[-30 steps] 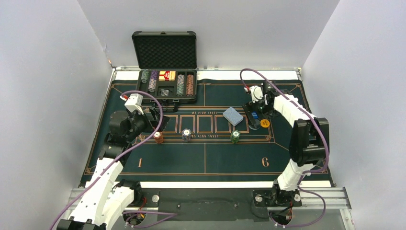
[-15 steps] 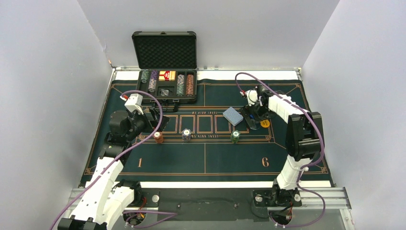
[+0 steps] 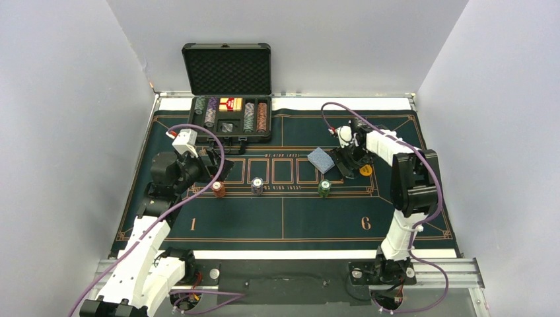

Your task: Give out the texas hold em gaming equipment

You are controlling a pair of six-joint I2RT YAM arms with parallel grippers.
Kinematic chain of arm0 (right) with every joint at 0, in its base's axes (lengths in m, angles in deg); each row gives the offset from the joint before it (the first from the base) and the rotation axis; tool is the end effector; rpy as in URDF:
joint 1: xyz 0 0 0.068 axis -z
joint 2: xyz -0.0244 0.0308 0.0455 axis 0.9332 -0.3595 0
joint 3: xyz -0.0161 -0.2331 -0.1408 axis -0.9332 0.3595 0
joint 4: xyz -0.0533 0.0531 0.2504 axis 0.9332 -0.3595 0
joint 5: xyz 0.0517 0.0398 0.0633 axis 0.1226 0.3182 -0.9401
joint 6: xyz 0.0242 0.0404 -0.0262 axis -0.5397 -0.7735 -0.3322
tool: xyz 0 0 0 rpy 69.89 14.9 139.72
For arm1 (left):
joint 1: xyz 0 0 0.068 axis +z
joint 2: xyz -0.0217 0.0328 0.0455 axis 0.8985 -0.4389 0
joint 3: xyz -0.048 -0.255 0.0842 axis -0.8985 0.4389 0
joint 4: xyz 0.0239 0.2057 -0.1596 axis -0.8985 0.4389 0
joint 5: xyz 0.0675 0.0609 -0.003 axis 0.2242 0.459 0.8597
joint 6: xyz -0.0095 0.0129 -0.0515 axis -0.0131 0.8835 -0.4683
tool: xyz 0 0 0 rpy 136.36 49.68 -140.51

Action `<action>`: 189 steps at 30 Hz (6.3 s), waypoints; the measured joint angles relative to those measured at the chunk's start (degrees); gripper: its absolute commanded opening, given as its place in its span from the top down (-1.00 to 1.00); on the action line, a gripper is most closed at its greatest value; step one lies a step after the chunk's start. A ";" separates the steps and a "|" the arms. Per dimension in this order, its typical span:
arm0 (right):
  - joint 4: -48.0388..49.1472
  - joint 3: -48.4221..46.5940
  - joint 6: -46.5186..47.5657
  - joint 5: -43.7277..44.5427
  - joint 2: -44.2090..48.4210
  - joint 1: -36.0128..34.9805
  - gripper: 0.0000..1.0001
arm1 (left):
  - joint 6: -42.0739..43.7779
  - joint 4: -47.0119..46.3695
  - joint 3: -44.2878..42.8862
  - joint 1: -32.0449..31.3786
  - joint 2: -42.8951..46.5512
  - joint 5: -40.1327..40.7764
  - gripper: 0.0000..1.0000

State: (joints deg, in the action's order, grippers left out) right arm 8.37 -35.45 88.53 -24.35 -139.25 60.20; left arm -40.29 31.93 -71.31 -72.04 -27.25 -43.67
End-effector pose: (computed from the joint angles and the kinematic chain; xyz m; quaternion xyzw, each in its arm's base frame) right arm 0.3553 0.0616 0.1713 -0.2489 0.9554 0.0861 0.1339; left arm 0.1857 -0.0388 0.2898 -0.0048 0.8060 -0.2919 0.5149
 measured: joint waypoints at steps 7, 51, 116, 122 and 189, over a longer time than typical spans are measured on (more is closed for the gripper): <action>0.44 -0.76 0.24 0.94 -1.22 -0.33 -0.69 | 0.00 -0.02 0.00 0.11 -0.20 -0.15 -0.97; 0.81 -1.07 3.87 0.55 -1.97 -1.86 0.00 | -0.02 -0.07 0.00 0.68 -0.72 -0.76 -0.97; -7.41 -4.90 11.54 -9.62 8.24 11.23 -0.65 | -0.22 -0.46 0.00 1.05 -0.55 -1.38 -0.97; -5.73 -3.98 8.37 -6.08 2.16 8.17 -0.68 | -0.24 -0.48 0.00 1.05 -0.09 -1.42 -0.97; -7.10 -15.37 4.33 -0.35 -11.41 1.14 0.32 | -0.22 -0.48 0.00 1.42 -0.94 -1.60 -0.97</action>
State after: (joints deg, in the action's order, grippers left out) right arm 1.27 -50.82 92.86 -24.70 -150.65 61.34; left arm -40.51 31.45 -71.31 -70.62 -28.19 -45.26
